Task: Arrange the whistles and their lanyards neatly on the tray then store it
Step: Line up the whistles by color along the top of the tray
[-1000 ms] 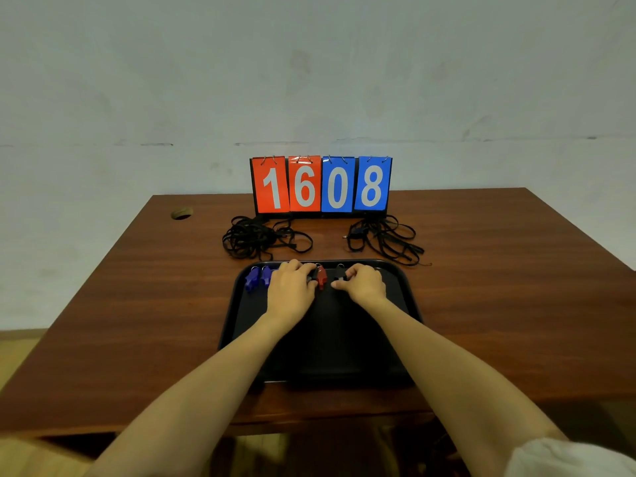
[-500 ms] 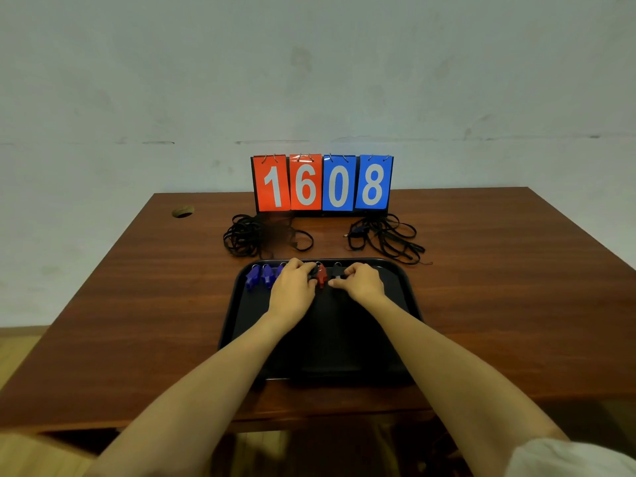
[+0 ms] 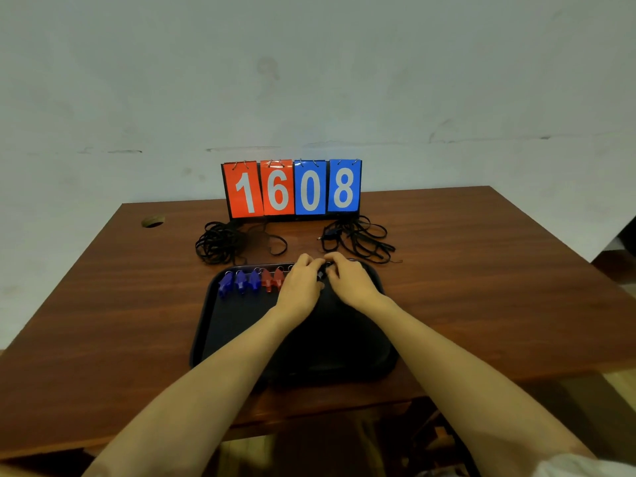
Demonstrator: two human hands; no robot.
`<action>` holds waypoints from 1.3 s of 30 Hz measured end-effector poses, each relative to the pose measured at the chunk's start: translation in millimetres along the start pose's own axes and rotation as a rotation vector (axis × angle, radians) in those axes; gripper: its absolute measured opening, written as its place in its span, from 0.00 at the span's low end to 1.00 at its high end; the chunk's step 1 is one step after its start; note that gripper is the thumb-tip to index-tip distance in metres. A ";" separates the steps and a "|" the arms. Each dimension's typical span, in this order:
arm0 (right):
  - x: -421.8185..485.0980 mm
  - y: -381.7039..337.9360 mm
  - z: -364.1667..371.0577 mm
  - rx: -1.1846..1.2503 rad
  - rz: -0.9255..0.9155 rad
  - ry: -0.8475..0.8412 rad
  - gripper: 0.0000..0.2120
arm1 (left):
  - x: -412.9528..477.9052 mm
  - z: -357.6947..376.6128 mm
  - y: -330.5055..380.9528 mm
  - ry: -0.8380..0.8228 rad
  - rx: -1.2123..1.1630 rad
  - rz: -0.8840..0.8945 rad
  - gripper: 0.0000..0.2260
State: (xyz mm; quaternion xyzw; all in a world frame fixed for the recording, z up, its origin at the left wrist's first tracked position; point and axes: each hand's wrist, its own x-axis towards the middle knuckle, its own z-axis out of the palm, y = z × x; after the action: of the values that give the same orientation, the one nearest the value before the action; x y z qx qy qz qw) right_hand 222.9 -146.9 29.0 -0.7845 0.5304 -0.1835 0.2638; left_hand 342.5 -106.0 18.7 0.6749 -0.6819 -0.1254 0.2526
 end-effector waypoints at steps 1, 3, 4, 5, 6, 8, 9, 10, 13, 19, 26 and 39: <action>-0.6 2.0 -1.4 0.020 0.005 -0.006 0.18 | 0.2 0.8 2.3 -0.020 -0.005 0.017 0.24; -3.2 5.8 -5.7 0.066 0.013 -0.023 0.20 | 0.0 1.4 4.9 -0.053 -0.022 0.045 0.25; -5.5 7.3 -8.6 0.086 0.012 -0.039 0.22 | 0.1 1.7 5.4 -0.063 -0.032 0.057 0.25; -8.1 8.8 -11.0 0.104 0.008 -0.061 0.24 | 0.0 1.9 6.1 -0.064 -0.040 0.065 0.24; -10.9 9.8 -13.1 0.118 0.002 -0.091 0.26 | 0.1 2.6 6.8 -0.058 -0.047 0.067 0.23; -14.3 12.3 -13.8 0.133 -0.005 -0.135 0.29 | 0.9 3.9 8.5 -0.043 -0.063 0.048 0.22; -14.4 14.4 -12.7 0.136 -0.008 -0.134 0.30 | 1.5 4.9 8.9 -0.050 -0.080 0.036 0.22; -14.0 16.2 -11.6 0.136 -0.011 -0.117 0.30 | 1.6 6.0 8.8 -0.065 -0.102 0.031 0.23; -11.8 21.3 -10.4 0.148 0.021 -0.038 0.25 | 1.3 7.5 9.2 -0.130 -0.121 0.062 0.25; -7.7 35.7 -11.0 -0.173 0.097 0.022 0.25 | -0.3 4.4 -2.8 -0.023 0.510 0.064 0.23; -3.8 35.3 -4.0 -0.212 0.104 0.012 0.24 | -8.4 3.8 -20.4 -0.141 0.621 0.043 0.26; 16.8 18.7 19.8 -0.270 0.096 0.031 0.19 | -5.7 5.9 -32.0 -0.215 0.639 0.064 0.22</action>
State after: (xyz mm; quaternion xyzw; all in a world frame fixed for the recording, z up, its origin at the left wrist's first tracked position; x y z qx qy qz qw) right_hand 226.7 -163.7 2.0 -0.7837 0.5911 -0.1098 0.1562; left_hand 366.7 -103.2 -3.6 0.6813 -0.7301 0.0323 -0.0413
